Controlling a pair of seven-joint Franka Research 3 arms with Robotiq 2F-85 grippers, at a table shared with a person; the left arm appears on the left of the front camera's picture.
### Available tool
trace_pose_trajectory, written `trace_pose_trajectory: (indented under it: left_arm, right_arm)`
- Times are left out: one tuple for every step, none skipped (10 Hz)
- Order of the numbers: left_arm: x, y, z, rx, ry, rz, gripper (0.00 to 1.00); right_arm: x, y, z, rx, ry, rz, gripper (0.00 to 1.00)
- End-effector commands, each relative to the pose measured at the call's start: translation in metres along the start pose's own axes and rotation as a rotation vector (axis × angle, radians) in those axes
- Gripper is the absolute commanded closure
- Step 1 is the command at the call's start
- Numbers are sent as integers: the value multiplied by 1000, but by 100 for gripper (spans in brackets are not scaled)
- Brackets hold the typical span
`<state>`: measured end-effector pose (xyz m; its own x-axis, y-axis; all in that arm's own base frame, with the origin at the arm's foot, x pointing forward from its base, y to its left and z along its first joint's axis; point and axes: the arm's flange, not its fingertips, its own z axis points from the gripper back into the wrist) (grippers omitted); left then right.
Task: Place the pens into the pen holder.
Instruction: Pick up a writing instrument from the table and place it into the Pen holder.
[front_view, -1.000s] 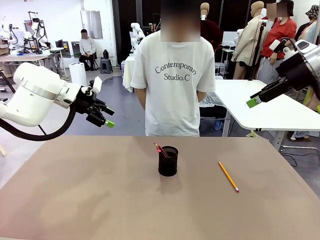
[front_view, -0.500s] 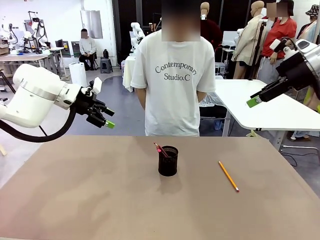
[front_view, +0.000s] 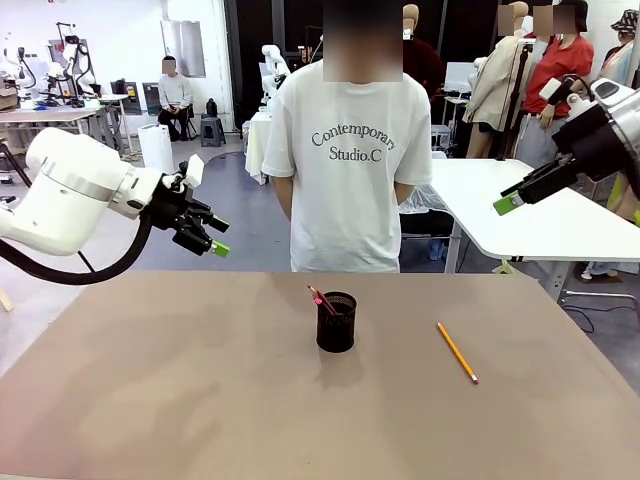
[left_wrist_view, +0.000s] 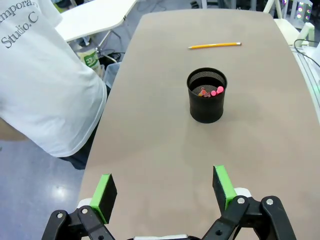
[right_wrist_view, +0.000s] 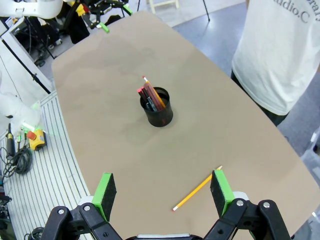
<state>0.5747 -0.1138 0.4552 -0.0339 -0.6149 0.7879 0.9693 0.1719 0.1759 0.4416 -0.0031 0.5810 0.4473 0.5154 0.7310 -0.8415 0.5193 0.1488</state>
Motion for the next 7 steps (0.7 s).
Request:
trace_pose_trajectory:
  left_arm:
    - [1,2,1,1,5,-7,0]
    - [1,2,1,1,5,-7,0]
    - [1,2,1,1,5,-7,0]
    - [1,2,1,1,5,-7,0]
    - [1,2,1,1,5,-7,0]
    - [1,2,1,1,5,-7,0]
    - [1,2,1,1,5,-7,0]
  right_arm:
    - [2,0,0,3,-11,5,0]
    - [2,0,0,3,-11,5,0]
    - [2,0,0,3,-11,5,0]
    - [2,0,0,3,-11,5,0]
    - [2,0,0,3,-11,5,0]
    - [2,0,0,3,-11,5,0]
    - [2,0,0,3,-11,5,0]
